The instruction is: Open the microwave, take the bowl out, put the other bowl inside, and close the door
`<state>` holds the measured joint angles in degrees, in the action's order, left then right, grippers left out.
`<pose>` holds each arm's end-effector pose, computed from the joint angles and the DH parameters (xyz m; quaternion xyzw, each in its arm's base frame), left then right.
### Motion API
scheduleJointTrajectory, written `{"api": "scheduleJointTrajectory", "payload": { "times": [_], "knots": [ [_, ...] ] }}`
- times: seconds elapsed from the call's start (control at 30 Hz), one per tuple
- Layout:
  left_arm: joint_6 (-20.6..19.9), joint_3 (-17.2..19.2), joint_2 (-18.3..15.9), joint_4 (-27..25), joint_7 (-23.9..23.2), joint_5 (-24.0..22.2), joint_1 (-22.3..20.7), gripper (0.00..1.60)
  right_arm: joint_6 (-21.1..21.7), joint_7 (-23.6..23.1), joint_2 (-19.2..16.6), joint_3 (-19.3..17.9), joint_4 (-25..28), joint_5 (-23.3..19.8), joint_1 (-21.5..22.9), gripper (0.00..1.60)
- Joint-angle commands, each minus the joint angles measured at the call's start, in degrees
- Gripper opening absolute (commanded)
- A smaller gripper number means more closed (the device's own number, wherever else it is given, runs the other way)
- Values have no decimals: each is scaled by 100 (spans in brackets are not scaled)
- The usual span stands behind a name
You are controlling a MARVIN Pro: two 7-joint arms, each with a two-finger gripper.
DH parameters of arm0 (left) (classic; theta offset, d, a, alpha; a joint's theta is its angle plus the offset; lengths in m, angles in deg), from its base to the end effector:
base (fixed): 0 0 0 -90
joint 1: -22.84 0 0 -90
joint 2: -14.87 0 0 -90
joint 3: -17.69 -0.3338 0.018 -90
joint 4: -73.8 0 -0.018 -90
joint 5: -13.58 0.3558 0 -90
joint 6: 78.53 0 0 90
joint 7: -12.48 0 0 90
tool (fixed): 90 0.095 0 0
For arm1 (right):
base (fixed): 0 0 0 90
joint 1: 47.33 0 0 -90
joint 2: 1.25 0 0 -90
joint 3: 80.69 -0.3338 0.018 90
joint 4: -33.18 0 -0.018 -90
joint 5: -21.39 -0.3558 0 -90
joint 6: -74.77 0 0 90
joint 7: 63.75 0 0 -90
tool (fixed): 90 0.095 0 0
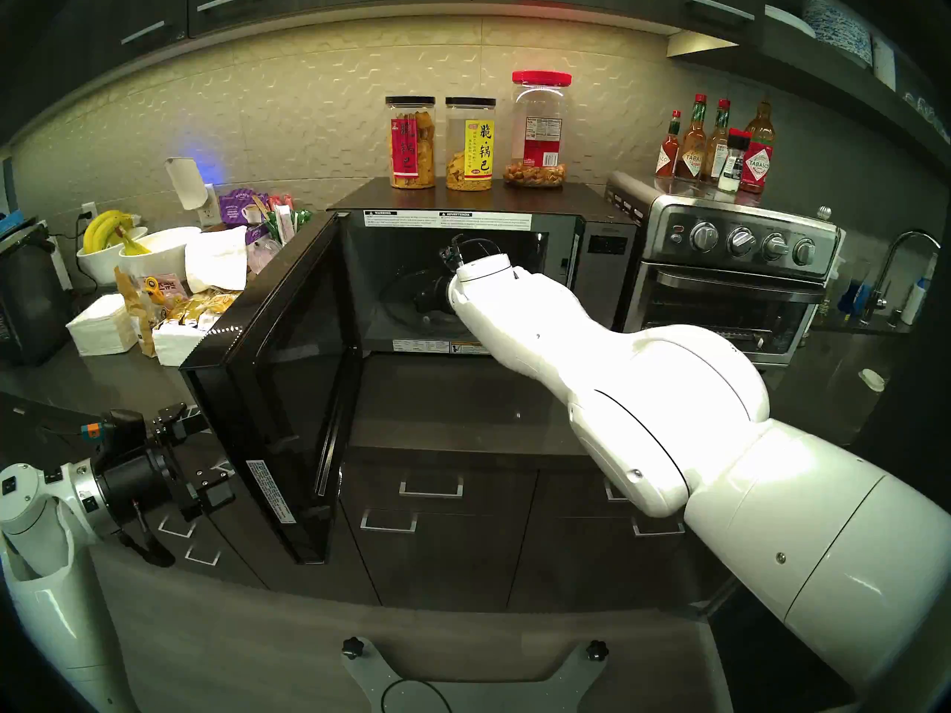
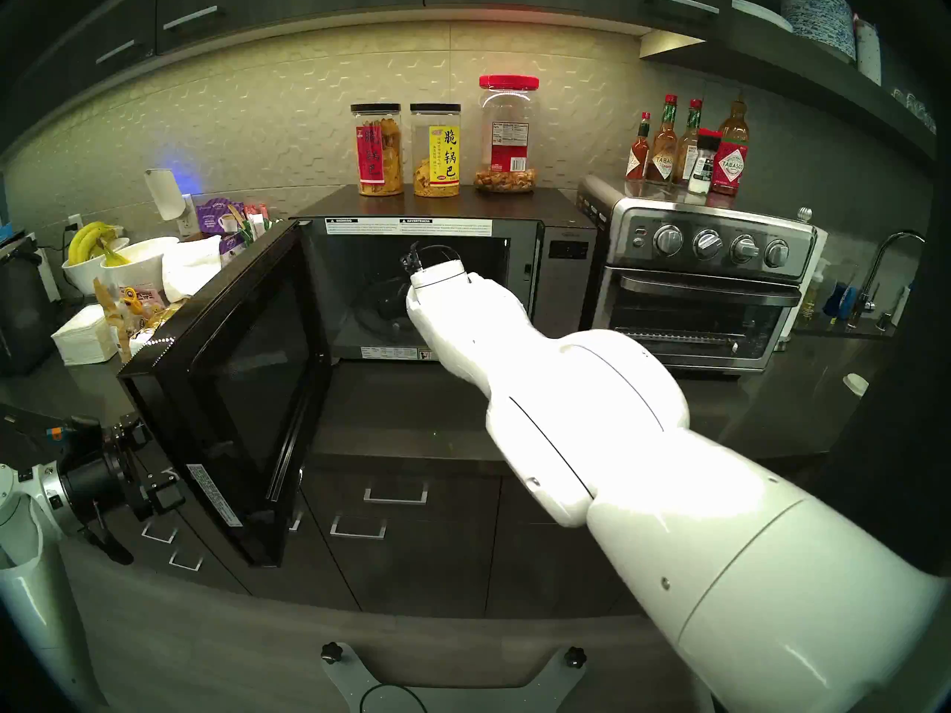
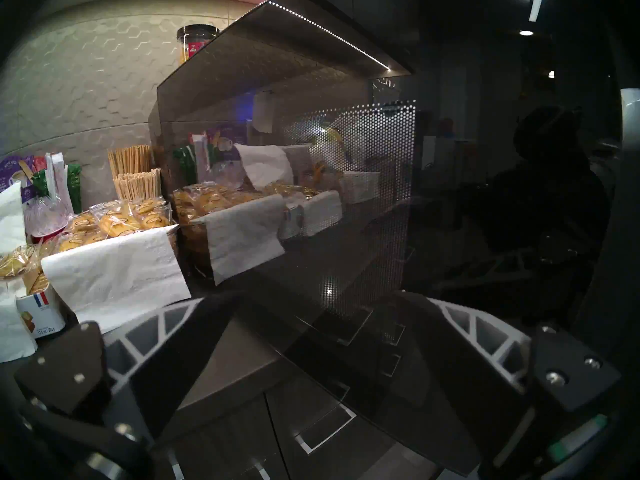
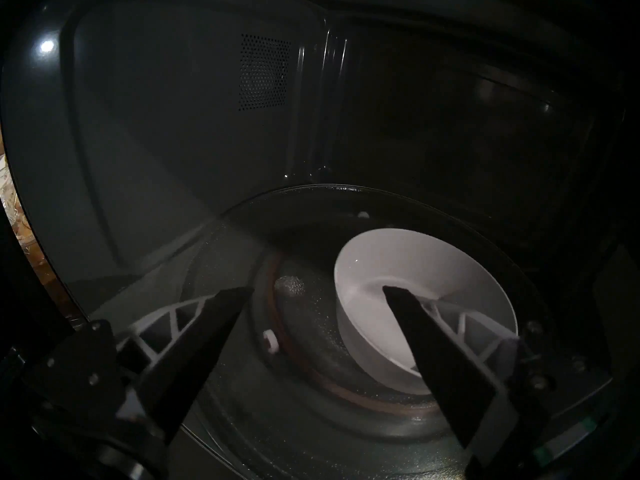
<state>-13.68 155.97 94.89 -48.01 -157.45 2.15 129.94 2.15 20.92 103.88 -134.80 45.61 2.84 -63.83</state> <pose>0.2485 0.2113 -0.1903 0.7093 -0.2697 0.6184 0.2041 0.7202 0.2581 -0.1622 -0.7976 -0.2482 -0.5459 0.0656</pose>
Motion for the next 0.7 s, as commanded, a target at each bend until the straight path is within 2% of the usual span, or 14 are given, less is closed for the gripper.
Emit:
{"api": "scheduleJointTrajectory", "payload": {
  "times": [0.0, 0.53, 0.6, 0.63, 0.67],
  "knots": [
    [8, -5, -13, -85, -52, -30, 12, 160, 14, -36, 77, 4, -97, 18, 305, 156],
    [8, -6, -13, -84, -51, -30, 11, 160, -13, -78, 136, -41, -308, 106, 399, 159],
    [8, -6, -13, -84, -51, -30, 11, 160, -19, -82, 140, -50, -327, 117, 400, 152],
    [8, -6, -13, -84, -51, -30, 12, 160, -21, -82, 143, -54, -334, 121, 400, 143],
    [8, -5, -13, -84, -51, -30, 12, 160, -19, -82, 145, -58, -341, 126, 402, 142]
  ]
}}
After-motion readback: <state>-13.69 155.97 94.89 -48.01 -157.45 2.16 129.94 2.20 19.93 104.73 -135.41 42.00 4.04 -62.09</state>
